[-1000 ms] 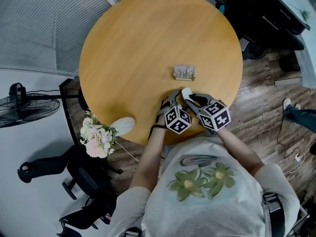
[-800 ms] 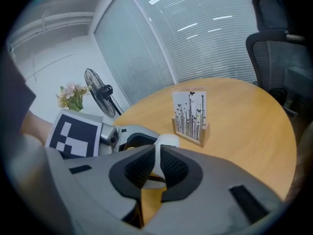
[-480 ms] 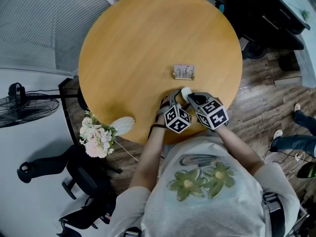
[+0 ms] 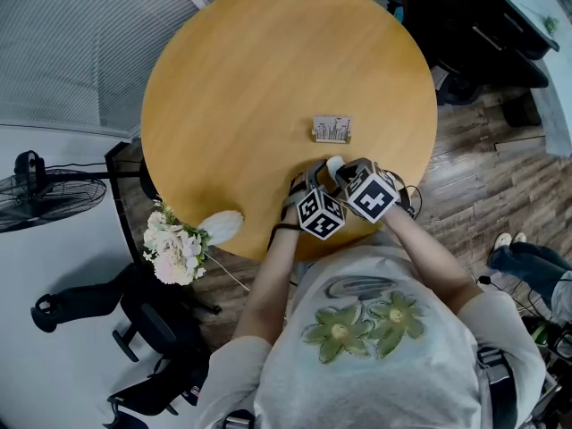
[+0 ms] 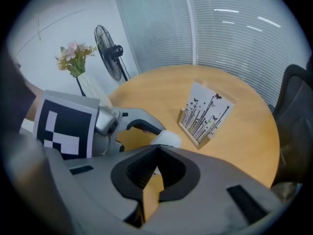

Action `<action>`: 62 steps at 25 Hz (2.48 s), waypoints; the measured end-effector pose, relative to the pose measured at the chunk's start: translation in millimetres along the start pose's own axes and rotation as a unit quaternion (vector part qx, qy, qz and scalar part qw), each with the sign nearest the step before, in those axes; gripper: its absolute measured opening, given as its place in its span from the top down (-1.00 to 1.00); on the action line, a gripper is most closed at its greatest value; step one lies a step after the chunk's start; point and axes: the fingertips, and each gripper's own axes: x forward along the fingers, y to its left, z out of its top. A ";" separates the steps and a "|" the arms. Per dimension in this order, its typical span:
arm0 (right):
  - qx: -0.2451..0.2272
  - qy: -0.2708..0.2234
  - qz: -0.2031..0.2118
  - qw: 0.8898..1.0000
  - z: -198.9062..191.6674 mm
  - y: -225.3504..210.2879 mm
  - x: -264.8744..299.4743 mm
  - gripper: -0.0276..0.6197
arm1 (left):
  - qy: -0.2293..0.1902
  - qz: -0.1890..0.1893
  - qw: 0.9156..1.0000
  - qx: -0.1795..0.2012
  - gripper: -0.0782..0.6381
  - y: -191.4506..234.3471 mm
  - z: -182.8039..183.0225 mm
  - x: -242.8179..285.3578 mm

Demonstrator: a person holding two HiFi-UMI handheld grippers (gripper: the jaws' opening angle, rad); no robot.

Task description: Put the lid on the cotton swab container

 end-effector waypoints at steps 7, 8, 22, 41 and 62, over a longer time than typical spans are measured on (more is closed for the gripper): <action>0.011 -0.011 0.007 1.000 2.8 1.3 2.4 0.91 | 0.001 -0.003 1.000 -0.002 -0.17 0.4 -0.4 -0.3; 0.011 -0.021 0.006 1.000 3.8 0.9 1.6 0.91 | 0.001 -0.005 1.000 -0.003 -0.17 0.3 -0.4 -0.5; 0.058 -0.162 -0.006 0.985 2.2 -4.4 -23.6 0.92 | -0.051 -0.006 0.996 -0.069 -0.13 1.2 5.1 -42.1; 0.058 -0.334 -0.062 0.939 32.7 10.3 -106.3 0.92 | -0.239 0.143 0.943 -0.182 0.78 55.1 61.4 -159.0; 0.047 -0.338 -0.051 0.938 37.1 24.8 -111.9 0.92 | -0.260 0.140 0.935 -0.195 0.78 43.8 75.2 -173.2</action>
